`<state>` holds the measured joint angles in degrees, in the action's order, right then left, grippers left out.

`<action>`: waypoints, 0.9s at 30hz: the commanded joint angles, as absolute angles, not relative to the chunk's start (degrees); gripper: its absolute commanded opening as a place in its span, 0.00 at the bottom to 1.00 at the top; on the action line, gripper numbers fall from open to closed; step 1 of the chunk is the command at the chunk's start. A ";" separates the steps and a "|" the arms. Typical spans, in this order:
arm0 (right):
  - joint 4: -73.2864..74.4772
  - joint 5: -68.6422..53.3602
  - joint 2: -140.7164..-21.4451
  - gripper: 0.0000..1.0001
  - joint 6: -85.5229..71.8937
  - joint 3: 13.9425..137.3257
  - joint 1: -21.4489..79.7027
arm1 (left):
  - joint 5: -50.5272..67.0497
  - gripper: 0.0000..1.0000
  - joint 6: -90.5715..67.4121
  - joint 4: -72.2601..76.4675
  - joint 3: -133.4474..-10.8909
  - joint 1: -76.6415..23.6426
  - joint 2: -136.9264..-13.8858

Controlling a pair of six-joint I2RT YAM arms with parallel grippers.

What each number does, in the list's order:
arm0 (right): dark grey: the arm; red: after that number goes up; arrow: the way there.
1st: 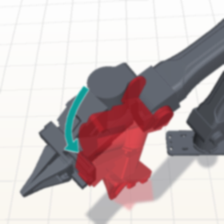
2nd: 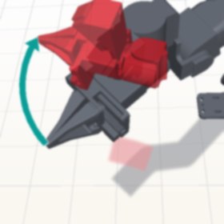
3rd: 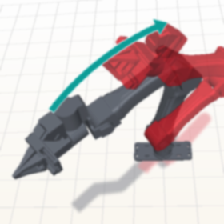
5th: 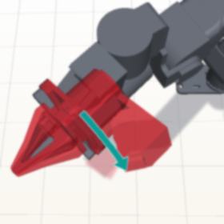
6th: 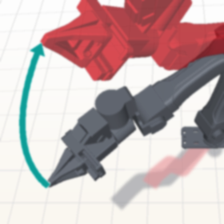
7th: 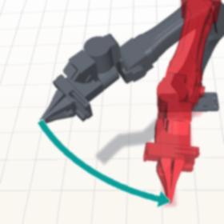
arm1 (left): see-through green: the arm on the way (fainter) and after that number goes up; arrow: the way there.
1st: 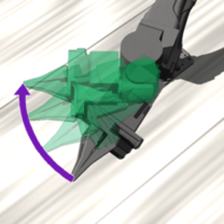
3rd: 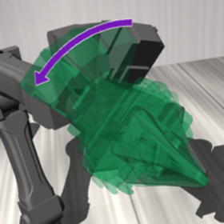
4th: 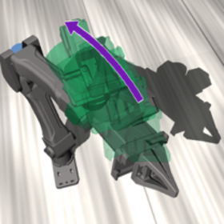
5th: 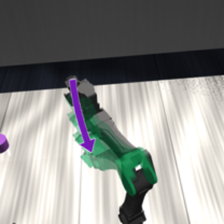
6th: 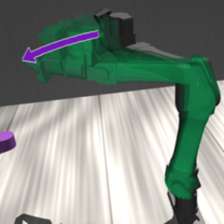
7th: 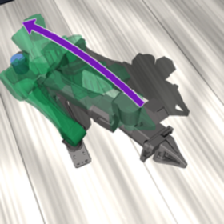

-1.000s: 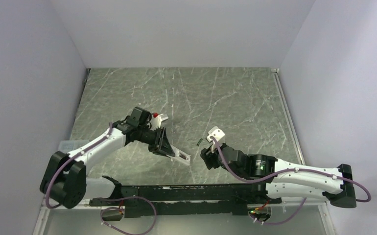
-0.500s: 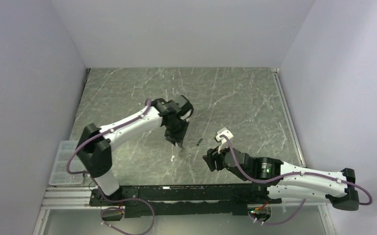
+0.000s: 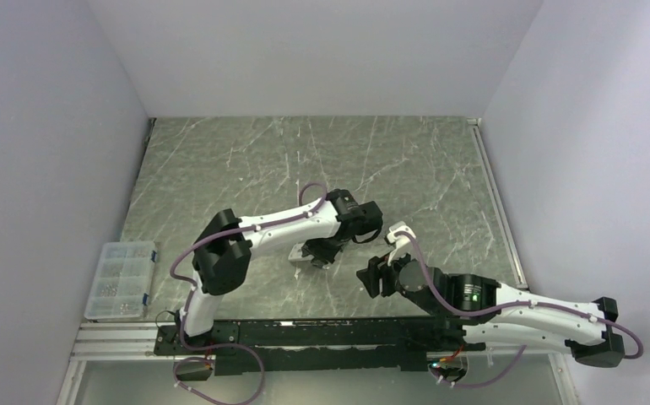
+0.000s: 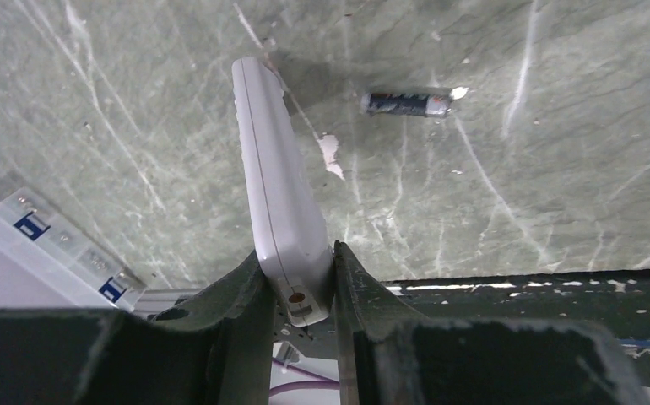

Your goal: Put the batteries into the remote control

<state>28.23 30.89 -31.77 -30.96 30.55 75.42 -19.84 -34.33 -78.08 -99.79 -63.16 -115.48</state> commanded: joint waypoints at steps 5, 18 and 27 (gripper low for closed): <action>31.01 31.64 -27.64 0.59 -33.86 30.66 75.32 | -19.27 0.00 -34.74 -80.01 -100.34 -62.84 -108.63; 31.58 30.06 -29.63 0.61 -34.45 32.35 75.34 | 16.41 0.00 -26.57 -63.65 -80.08 -58.23 -87.62; 26.72 25.37 -33.28 0.64 -34.33 31.08 75.32 | 32.58 0.00 -23.96 -56.26 -70.10 -55.08 -84.36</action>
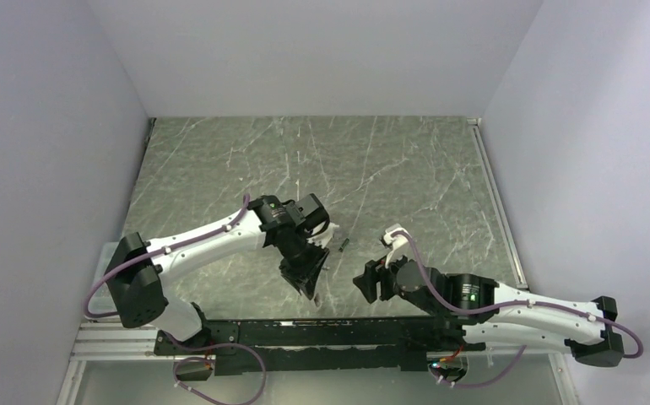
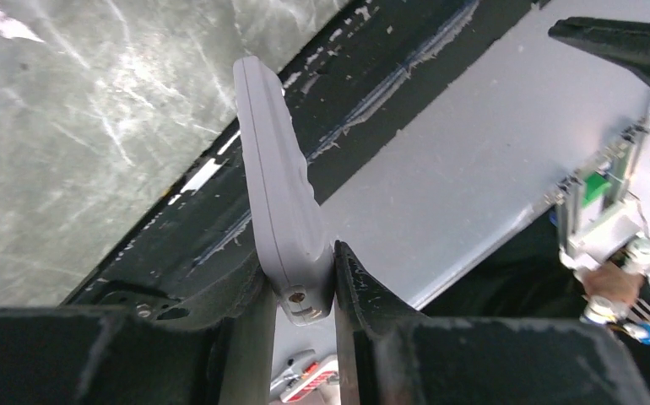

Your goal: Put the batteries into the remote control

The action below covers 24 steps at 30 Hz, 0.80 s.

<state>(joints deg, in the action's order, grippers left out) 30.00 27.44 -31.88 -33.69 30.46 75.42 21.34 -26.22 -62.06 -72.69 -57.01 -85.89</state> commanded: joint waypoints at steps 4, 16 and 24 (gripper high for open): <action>26.40 24.76 -34.44 0.64 -34.50 31.15 75.32 | 33.81 0.01 -22.69 -55.69 -68.39 -52.64 -85.92; 26.59 24.65 -34.14 0.65 -34.37 30.75 75.32 | 29.67 0.27 -17.81 -58.97 -70.24 -50.41 -94.54; 26.09 25.05 -33.56 0.67 -34.45 29.73 75.32 | 25.22 0.50 -15.30 -60.76 -71.49 -48.93 -96.12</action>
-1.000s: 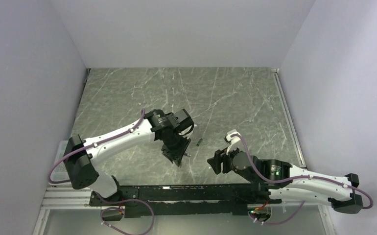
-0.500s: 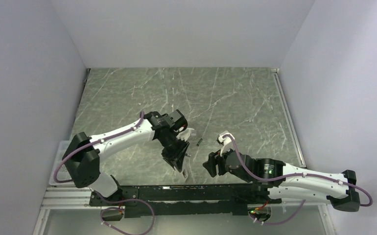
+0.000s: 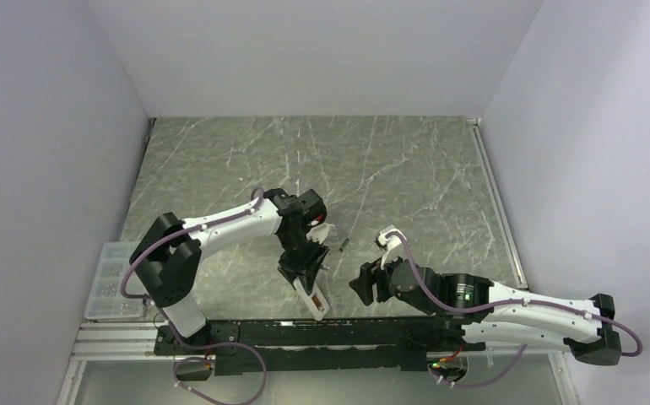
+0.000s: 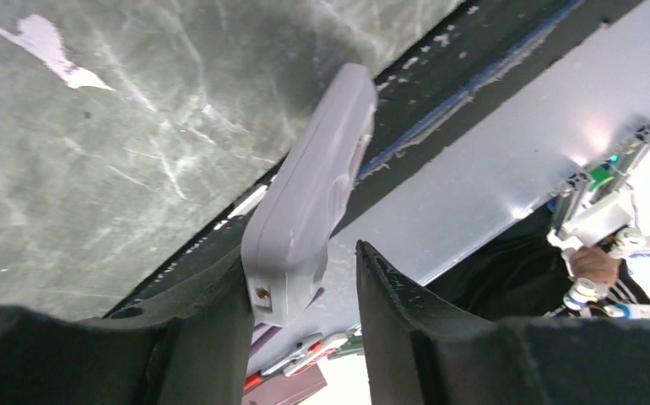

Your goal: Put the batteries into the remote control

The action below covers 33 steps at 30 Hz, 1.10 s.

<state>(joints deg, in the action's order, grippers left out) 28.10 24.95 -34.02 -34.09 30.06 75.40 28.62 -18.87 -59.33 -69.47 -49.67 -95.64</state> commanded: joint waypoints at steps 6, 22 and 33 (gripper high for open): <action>25.32 25.40 -34.39 0.69 -33.87 30.11 75.32 | 22.33 0.64 -13.86 -60.89 -71.87 -46.18 -96.24; 22.92 22.73 -45.77 0.69 -30.75 35.05 74.43 | 16.95 0.63 -23.43 -55.53 -66.10 -42.31 -85.31; 21.91 4.56 -64.55 0.54 -19.56 44.78 62.38 | 9.71 0.59 -39.75 -50.46 -54.24 -41.46 -66.88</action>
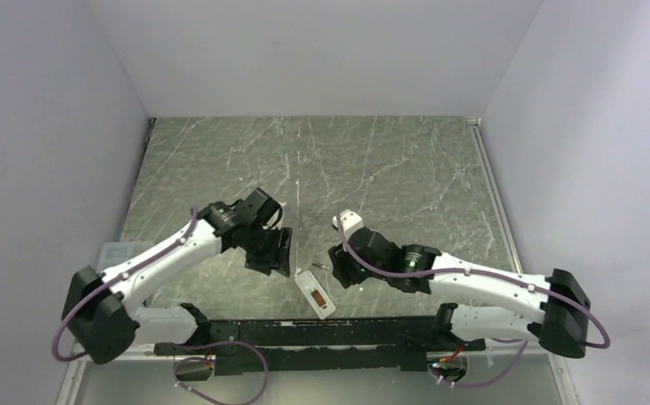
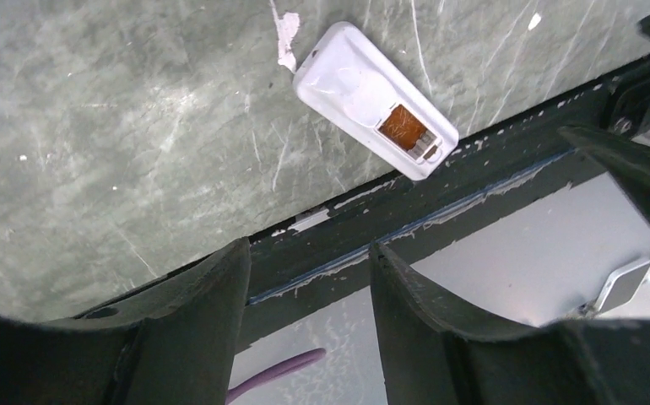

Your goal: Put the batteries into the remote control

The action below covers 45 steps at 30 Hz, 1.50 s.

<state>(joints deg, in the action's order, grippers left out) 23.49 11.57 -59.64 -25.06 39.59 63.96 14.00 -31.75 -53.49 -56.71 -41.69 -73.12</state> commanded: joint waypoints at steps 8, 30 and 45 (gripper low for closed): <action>24.69 1.02 -76.93 0.51 -14.28 52.18 60.04 | 6.36 0.61 -43.41 -49.80 -50.52 -41.33 -56.71; 28.52 4.62 -95.15 0.43 -13.91 60.03 57.92 | 7.80 0.62 -41.21 -48.89 -48.14 -41.29 -52.03; 24.27 1.09 -92.78 0.05 -32.07 55.90 56.95 | 9.38 0.62 -39.35 -47.12 -47.56 -41.31 -52.06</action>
